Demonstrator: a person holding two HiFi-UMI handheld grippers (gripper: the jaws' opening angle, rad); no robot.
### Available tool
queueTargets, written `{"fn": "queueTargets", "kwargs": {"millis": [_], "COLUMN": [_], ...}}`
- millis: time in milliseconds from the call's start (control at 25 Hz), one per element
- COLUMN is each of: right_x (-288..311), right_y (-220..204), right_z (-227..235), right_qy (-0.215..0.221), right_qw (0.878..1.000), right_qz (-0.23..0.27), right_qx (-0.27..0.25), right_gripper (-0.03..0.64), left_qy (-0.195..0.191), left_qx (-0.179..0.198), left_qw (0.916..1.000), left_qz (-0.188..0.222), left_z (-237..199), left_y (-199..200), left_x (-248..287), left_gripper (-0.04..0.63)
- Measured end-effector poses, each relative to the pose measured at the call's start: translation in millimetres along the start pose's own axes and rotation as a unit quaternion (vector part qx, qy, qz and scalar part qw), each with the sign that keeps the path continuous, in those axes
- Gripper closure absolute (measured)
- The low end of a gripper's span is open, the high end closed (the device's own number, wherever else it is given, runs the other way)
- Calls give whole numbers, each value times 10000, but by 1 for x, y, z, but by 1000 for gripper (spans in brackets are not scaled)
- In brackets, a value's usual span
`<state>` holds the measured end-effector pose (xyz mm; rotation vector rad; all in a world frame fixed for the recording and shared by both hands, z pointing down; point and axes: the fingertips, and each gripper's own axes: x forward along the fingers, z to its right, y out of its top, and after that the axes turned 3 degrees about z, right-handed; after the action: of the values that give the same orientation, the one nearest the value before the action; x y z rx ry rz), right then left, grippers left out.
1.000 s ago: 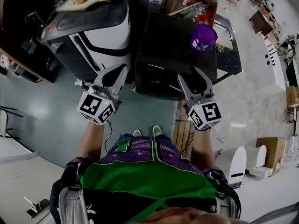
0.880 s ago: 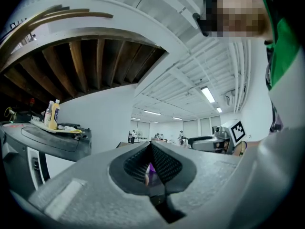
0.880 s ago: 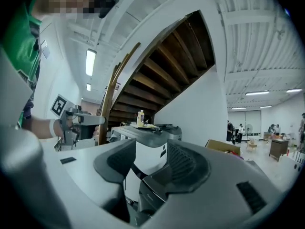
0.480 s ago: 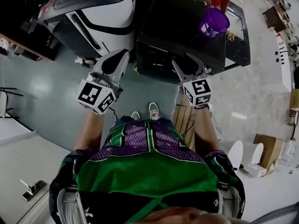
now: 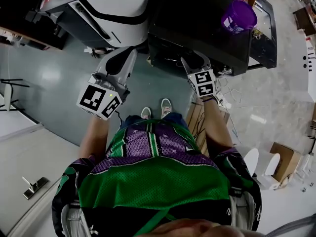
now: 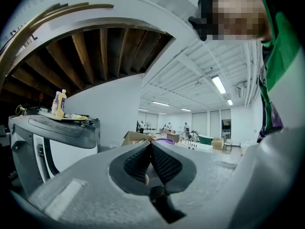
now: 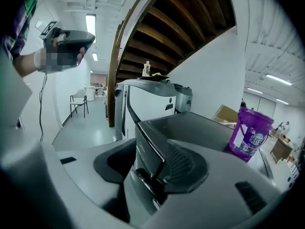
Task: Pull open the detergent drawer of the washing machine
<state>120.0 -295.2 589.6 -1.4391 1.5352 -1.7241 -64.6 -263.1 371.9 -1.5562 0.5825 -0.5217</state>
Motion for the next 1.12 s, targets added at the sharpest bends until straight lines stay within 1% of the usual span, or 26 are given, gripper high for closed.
{"fn": "queueTargets", "kwargs": {"millis": [80, 280, 560, 720, 880, 1040, 1120], "right_x": [11, 40, 70, 81, 84, 83, 83], "right_y": [-13, -42, -64, -71, -74, -74, -74], "right_z": [1, 9, 10, 9, 8, 8, 8], "right_qy": [22, -7, -10, -32, -183, -109, -68], "right_qw": [9999, 9995, 9979, 9973, 9971, 9974, 9974], "right_qz": [-115, -280, -621, -712, -708, -713, -707], "right_qx": [-37, 120, -205, -154, -216, -69, -80], "right_gripper": [428, 428, 428, 431, 434, 442, 443], "left_qy": [50, 140, 354, 437, 476, 488, 467], "left_qx": [5, 34, 62, 69, 84, 46, 55], "left_qw": [10000, 9998, 9987, 9982, 9979, 9979, 9980], "left_qz": [-30, -134, -348, -404, -431, -431, -431], "left_z": [0, -1, -8, -13, -18, -19, -19], "left_y": [-2, -8, -21, -23, -25, -26, -26], "left_x": [4, 10, 7, 6, 6, 5, 6], "left_gripper": [578, 578, 578, 578, 578, 578, 578]}}
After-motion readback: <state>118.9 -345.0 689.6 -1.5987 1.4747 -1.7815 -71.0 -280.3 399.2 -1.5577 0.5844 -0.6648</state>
